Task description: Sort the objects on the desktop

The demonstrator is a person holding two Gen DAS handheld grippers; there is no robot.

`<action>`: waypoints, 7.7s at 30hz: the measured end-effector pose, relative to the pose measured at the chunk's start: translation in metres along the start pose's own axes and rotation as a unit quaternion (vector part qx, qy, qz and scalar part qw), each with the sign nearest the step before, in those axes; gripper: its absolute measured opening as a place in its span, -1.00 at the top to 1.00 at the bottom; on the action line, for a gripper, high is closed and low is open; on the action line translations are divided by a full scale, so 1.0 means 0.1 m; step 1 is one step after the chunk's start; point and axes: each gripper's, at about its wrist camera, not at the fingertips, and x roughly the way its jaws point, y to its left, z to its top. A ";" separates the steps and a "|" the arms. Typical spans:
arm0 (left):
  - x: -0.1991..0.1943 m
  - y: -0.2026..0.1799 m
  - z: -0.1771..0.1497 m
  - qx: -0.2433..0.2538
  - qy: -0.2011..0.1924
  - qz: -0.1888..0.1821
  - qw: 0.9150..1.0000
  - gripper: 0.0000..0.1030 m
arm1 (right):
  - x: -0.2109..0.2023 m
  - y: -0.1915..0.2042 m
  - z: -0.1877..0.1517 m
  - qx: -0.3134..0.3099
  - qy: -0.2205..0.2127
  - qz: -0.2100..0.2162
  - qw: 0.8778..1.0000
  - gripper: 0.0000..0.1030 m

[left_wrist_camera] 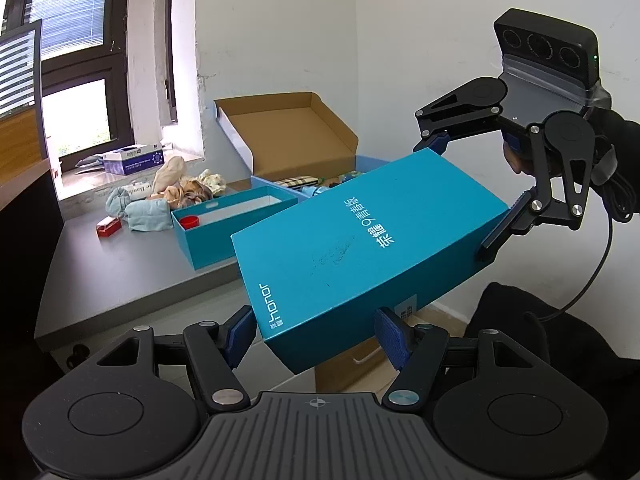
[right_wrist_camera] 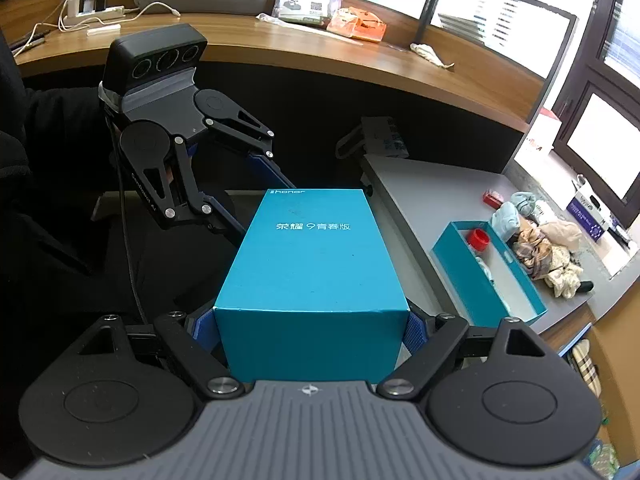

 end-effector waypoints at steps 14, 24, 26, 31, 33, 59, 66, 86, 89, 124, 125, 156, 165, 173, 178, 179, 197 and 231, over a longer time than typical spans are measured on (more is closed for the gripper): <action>0.21 0.15 0.24 0.003 0.010 0.000 1.000 -0.33 | 0.00 -0.31 0.03 -0.003 -0.005 -0.010 1.000 -0.74; 0.38 0.32 0.44 0.004 0.011 0.012 1.000 -0.33 | 0.12 -0.62 0.01 -0.005 -0.004 -0.004 1.000 -0.74; 0.42 0.38 0.49 0.001 0.010 0.014 1.000 -0.33 | 0.16 -0.72 0.02 -0.007 0.000 -0.003 1.000 -0.74; 0.56 0.51 0.63 0.004 0.009 0.026 1.000 -0.33 | 0.24 -0.98 0.09 -0.015 0.011 -0.002 1.000 -0.74; 0.60 0.57 0.69 0.007 0.008 0.033 0.999 -0.33 | 0.28 -1.08 0.11 -0.018 0.015 -0.001 1.000 -0.74; 1.38 1.03 1.24 0.001 0.095 0.062 0.994 -0.33 | 0.73 -2.24 0.28 -0.025 0.072 0.031 0.997 -0.74; 1.51 1.14 1.28 -0.020 0.116 0.061 0.991 -0.33 | 0.88 -2.51 0.21 -0.010 0.078 0.066 0.995 -0.74; 1.77 1.13 1.42 -0.044 0.148 0.074 0.985 -0.32 | 1.10 -2.95 -0.05 0.023 0.075 0.131 0.988 -0.74; 1.77 1.12 1.43 -0.042 0.150 0.079 0.985 -0.32 | 1.11 -2.99 -0.07 0.024 0.073 0.137 0.988 -0.74; 1.84 1.10 1.24 -0.061 0.163 0.086 0.981 -0.32 | 1.35 -3.05 -0.13 0.000 0.089 0.168 0.982 -0.75; 1.85 1.10 1.23 -0.062 0.162 0.086 0.981 -0.32 | 1.35 -3.05 -0.13 -0.001 0.089 0.168 0.982 -0.75; 1.44 0.87 1.42 -0.044 0.085 0.128 0.987 -0.99 | 0.42 -2.79 -0.33 0.108 -0.068 0.000 0.992 -0.99; 1.37 0.75 1.33 -0.086 0.032 0.158 0.983 -1.00 | 0.09 -2.34 -0.56 0.233 -0.204 -0.156 0.938 -1.00; 1.34 0.63 1.26 -0.119 -0.009 0.195 0.973 -1.00 | 0.06 -1.92 -0.74 0.375 -0.213 -0.300 0.851 -1.00; 1.28 0.52 1.23 -0.131 -0.033 0.220 0.966 -1.00 | 0.13 -1.71 -0.69 0.433 -0.170 -0.356 0.811 -1.00; 1.27 0.50 1.23 -0.134 -0.034 0.221 0.965 -1.00 | 0.15 -1.63 -0.67 0.431 -0.165 -0.367 0.808 -1.00; 0.71 0.18 1.00 -0.158 -0.058 0.253 0.953 -1.00 | 0.12 -0.52 -0.19 0.419 -0.153 -0.450 0.773 -1.00; -0.18 -0.55 0.53 -0.100 -0.139 0.316 0.933 -1.00 | -0.14 0.92 -0.14 0.338 -0.247 -0.538 0.732 -1.00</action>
